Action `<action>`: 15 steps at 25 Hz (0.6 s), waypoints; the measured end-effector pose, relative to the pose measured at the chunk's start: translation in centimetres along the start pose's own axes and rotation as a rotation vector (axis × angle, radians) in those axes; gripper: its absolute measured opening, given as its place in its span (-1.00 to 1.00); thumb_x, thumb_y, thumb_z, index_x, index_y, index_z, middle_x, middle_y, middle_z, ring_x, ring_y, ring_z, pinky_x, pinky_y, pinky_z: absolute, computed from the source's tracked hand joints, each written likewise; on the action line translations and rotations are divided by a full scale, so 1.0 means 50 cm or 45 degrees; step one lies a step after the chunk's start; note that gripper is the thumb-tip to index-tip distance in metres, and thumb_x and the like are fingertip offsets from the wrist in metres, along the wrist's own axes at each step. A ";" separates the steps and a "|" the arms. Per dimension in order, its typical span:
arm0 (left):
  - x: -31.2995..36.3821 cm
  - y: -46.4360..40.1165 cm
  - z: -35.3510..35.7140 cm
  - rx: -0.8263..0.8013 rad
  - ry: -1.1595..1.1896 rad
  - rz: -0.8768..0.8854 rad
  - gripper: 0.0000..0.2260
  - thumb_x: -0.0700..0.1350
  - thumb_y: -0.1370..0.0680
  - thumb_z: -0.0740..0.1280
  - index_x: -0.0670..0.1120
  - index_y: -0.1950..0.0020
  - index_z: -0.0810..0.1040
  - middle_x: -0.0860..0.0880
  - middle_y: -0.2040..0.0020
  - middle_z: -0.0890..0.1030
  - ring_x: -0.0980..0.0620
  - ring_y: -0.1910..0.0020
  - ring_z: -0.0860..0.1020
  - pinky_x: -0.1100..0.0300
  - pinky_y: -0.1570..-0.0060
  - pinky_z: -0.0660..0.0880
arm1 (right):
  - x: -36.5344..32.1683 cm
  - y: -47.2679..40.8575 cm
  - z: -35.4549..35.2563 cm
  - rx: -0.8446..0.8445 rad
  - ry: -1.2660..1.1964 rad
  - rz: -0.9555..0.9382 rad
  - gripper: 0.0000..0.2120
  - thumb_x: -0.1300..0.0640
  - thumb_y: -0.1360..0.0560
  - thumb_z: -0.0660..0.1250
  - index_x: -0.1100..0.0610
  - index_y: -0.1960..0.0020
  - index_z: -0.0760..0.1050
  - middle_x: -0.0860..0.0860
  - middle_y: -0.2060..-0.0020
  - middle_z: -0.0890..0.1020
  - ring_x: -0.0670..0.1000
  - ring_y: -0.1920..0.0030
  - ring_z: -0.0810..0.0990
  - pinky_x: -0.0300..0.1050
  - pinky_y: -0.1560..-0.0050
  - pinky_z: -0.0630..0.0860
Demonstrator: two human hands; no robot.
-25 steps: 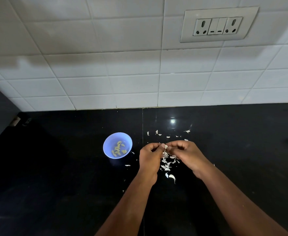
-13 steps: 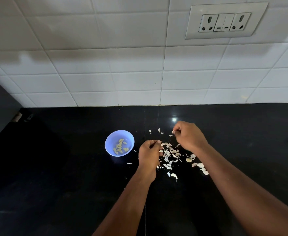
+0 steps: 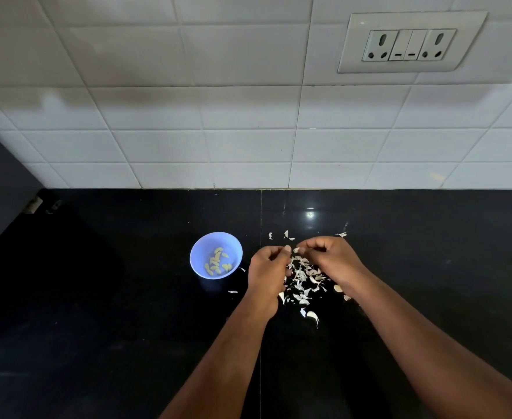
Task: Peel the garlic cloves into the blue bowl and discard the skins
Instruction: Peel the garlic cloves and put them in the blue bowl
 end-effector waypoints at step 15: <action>0.015 0.029 0.019 -0.163 0.310 -0.133 -0.91 -0.08 -0.59 0.49 -0.09 0.01 0.70 0.01 0.21 0.67 0.14 0.33 0.58 0.25 0.41 0.33 | -0.014 0.074 0.013 -0.004 -0.632 -0.010 -0.86 0.24 -0.62 0.41 0.16 -0.11 0.73 0.13 0.12 0.76 -0.07 0.21 0.64 -0.19 0.15 0.62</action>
Point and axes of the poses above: each hand's wrist, its own y-axis away from the middle knuckle, its own z-axis out of the palm, x = y × z, the point moved 5 cm from there along -y, towards the middle knuckle
